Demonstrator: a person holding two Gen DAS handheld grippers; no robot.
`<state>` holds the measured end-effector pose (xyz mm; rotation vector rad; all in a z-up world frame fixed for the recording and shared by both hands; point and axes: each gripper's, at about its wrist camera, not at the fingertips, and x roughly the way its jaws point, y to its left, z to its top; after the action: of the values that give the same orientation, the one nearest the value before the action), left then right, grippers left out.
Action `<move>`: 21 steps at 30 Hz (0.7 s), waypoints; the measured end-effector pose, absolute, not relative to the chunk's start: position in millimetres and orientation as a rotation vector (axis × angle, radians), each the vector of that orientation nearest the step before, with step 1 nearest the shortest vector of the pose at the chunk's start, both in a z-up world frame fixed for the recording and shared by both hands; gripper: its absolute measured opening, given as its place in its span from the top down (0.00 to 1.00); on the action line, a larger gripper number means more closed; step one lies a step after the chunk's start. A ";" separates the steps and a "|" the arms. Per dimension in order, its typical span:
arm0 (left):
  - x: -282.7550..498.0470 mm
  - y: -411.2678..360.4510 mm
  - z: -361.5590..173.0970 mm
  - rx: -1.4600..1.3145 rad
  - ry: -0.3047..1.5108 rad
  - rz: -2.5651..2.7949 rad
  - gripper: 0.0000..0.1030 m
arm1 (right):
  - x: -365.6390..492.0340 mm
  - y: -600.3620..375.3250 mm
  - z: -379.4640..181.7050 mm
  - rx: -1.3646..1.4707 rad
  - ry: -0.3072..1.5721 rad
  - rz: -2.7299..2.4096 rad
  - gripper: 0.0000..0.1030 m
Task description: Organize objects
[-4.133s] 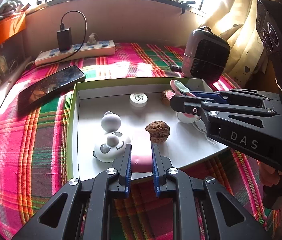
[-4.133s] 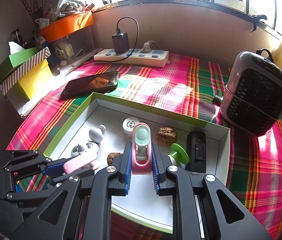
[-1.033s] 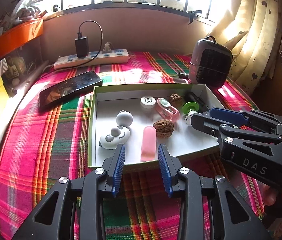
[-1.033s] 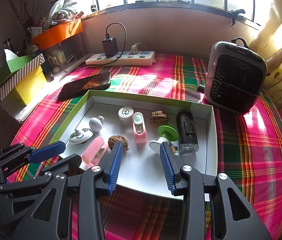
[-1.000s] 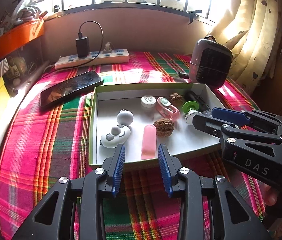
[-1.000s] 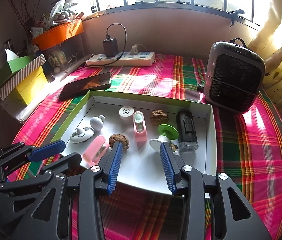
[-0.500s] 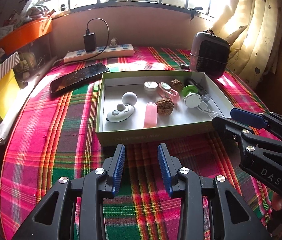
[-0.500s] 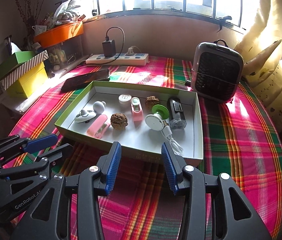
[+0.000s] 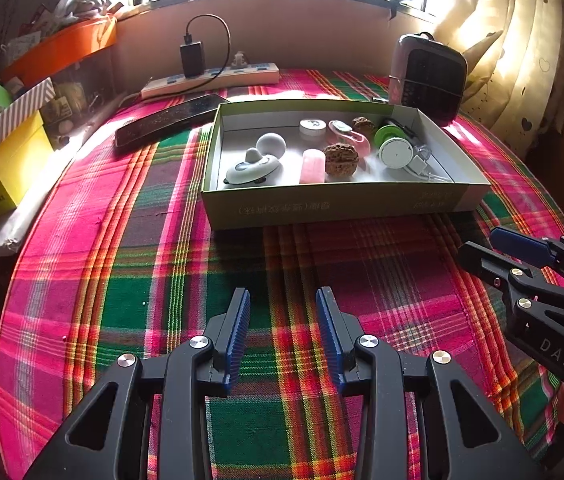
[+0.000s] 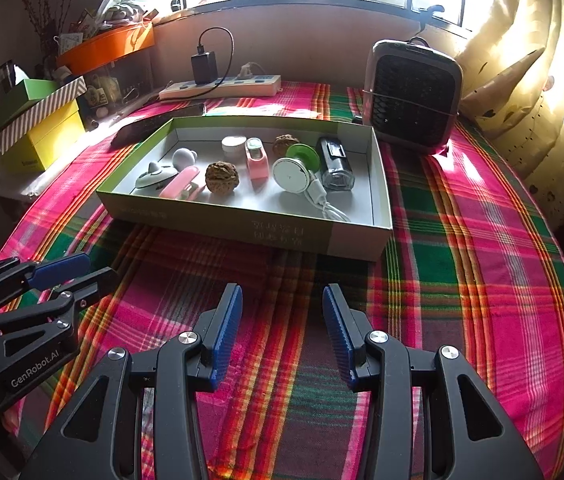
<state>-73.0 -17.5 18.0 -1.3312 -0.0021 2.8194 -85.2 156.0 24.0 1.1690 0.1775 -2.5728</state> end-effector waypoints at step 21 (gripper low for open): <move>-63.1 -17.5 11.4 -1.326 -0.045 2.824 0.62 | -73.6 172.2 8.2 1.261 0.176 -2.610 0.45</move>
<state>-63.1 -17.5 11.4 -1.3257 -0.0453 2.8238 -73.6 172.2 8.2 1.2613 0.1759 -2.6100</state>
